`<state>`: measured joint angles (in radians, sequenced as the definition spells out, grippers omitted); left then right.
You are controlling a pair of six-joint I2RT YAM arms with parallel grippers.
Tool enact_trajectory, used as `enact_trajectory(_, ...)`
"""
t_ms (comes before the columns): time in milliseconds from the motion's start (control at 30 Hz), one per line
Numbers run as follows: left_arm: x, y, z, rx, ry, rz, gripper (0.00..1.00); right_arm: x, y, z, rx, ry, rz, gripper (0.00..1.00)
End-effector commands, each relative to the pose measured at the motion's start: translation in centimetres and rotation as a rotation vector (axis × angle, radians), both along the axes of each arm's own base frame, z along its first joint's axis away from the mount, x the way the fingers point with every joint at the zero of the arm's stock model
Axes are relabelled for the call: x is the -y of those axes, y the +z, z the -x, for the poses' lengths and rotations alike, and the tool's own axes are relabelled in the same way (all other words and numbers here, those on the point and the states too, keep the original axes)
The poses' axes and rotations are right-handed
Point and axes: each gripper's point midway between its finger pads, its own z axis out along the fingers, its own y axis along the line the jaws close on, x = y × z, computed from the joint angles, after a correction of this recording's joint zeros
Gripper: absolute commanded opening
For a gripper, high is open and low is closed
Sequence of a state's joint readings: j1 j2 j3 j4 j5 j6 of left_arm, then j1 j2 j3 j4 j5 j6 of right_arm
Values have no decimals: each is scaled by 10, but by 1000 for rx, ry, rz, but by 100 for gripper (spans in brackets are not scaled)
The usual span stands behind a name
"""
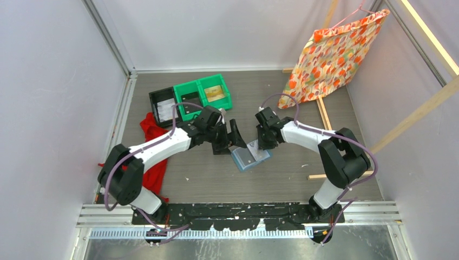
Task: Take the credit cards out of the card holder
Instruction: Open the card holder at the center of the board.
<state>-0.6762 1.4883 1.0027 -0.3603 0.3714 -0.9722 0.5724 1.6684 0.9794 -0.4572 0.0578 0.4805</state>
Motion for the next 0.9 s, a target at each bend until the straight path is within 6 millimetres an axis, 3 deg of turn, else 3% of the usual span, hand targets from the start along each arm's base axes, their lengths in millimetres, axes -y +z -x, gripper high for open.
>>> enact_trajectory(0, 27, 4, -19, 11, 12, 98, 75, -3, 7, 5, 14, 7, -31, 25)
enact_trajectory(200, 27, -26, -25, -18, 36, 42, 57, -14, 45, 10, 84, -7, -161, 25)
enact_trajectory(333, 23, -50, -26, -48, 49, -8, 41, -24, 54, 13, 82, 6, -229, 25)
enact_trajectory(467, 16, -74, -22, -89, 66, -57, 28, -39, 53, 16, 48, 29, -298, 26)
enact_trajectory(600, 4, -89, -18, -101, 87, -119, 26, -44, 44, 17, 11, 45, -306, 28)
enact_trajectory(767, -7, -105, -14, -130, 101, -195, 26, -38, 27, 16, -21, 48, -241, 28)
enact_trajectory(867, -12, -115, -11, -151, 98, -229, 26, -18, 13, 10, -23, 12, -111, 26)
